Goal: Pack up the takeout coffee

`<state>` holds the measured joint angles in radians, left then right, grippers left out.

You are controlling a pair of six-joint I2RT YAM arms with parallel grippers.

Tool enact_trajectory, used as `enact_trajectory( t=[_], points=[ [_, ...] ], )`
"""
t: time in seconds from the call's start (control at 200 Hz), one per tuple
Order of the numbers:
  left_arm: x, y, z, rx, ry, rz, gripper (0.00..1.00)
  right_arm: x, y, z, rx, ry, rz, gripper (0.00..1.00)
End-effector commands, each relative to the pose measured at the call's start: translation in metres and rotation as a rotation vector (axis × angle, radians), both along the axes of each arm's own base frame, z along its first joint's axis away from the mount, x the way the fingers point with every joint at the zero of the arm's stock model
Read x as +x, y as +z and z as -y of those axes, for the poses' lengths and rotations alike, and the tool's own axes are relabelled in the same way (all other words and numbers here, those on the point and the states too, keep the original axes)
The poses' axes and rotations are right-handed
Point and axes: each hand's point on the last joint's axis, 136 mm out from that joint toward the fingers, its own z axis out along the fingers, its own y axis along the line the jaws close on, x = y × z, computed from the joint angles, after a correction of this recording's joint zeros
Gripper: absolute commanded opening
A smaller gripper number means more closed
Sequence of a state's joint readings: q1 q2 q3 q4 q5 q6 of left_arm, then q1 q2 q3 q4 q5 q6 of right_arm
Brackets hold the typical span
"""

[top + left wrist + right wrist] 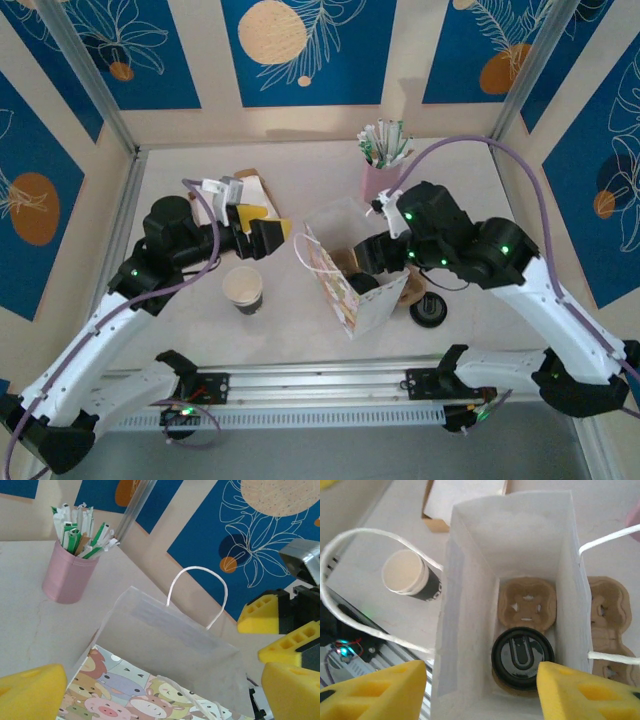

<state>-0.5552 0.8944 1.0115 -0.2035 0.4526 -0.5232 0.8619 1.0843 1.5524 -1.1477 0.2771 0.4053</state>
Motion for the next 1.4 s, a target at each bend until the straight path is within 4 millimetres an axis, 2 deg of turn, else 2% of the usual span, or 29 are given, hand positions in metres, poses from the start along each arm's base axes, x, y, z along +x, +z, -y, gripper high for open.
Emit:
enact_trajectory(
  t=[0.0,0.255,0.465,0.605,0.78,0.945,1.136,1.221,1.396],
  points=[
    [-0.014,0.030,0.002,-0.068,-0.046,0.053,1.00,-0.002,0.015,0.000,0.083,-0.001,0.048,0.64],
    [-0.020,0.034,-0.001,-0.087,-0.046,0.050,1.00,-0.009,0.038,0.022,0.184,-0.048,0.140,0.79],
    [-0.019,0.023,-0.002,-0.062,-0.032,0.002,1.00,-0.009,0.043,0.037,0.217,-0.095,0.168,0.94],
    [-0.015,0.017,-0.006,-0.037,0.000,-0.023,1.00,-0.004,0.046,0.040,0.227,-0.112,0.175,1.00],
    [0.001,0.009,-0.002,0.000,0.034,-0.060,1.00,0.009,0.053,0.040,0.248,-0.127,0.145,0.99],
    [0.031,0.007,0.014,0.055,0.041,-0.075,1.00,0.032,0.058,0.038,0.263,-0.148,0.096,0.99],
    [0.069,0.008,0.033,0.118,0.048,-0.073,1.00,0.074,0.058,0.047,0.295,-0.208,0.038,0.99],
    [0.088,0.011,0.038,0.131,0.048,-0.070,1.00,0.098,0.057,0.059,0.319,-0.261,0.017,1.00],
    [0.133,-0.001,0.047,0.128,0.033,-0.127,0.96,0.148,0.047,0.092,0.341,-0.388,-0.016,0.89]
  ],
)
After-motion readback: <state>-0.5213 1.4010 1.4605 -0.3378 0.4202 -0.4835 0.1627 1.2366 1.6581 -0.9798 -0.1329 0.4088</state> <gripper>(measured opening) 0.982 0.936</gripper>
